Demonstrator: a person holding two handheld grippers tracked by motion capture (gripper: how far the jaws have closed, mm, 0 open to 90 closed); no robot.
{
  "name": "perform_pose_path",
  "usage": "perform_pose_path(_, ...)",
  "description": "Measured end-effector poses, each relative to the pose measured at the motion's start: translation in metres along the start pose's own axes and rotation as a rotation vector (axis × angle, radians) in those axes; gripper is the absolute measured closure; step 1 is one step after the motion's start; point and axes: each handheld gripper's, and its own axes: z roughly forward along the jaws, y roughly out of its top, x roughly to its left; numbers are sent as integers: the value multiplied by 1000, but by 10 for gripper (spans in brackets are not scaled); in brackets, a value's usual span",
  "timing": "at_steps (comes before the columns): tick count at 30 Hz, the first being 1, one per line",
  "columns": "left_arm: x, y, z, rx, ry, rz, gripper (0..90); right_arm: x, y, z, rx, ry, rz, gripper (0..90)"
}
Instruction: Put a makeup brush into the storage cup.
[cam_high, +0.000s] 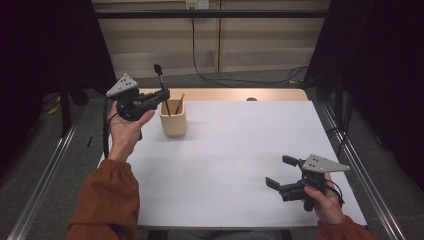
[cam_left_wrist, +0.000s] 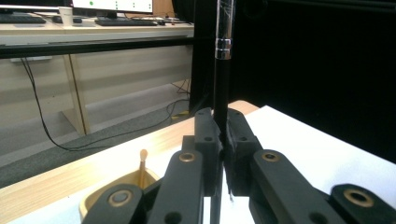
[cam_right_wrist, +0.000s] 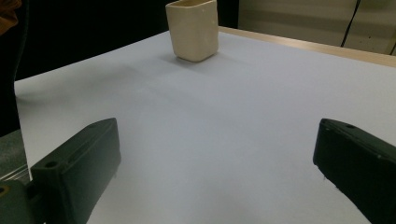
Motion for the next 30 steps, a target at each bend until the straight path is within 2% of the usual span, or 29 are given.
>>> perform_pose_path(4, 2, 2, 6, -12, 2, -13, 857, 0, 0, 0, 0, -5, 3, 3)
perform_pose_path(7, 0, 5, 10, 2, 14, 2, 857, 0, 0, 1, 0, -12, 1, 4)
perform_pose_path(8, 2, 5, 11, 2, 3, -2, 857, 0, 0, 1, -2, -14, 3, 4)
perform_pose_path(11, 6, 7, 15, 7, 17, 1, 858, -1, 0, 0, -5, -12, 4, 3)
perform_pose_path(17, 17, 3, 23, 28, 33, -9, 858, 0, 0, 1, -4, -10, 2, 4)
perform_pose_path(23, 22, -1, 32, 25, 35, -9, 857, -1, 0, 2, -1, -11, 6, 5)
perform_pose_path(30, 29, -5, 36, 26, 61, -4, 857, -3, 1, 0, -11, -15, 0, 3)
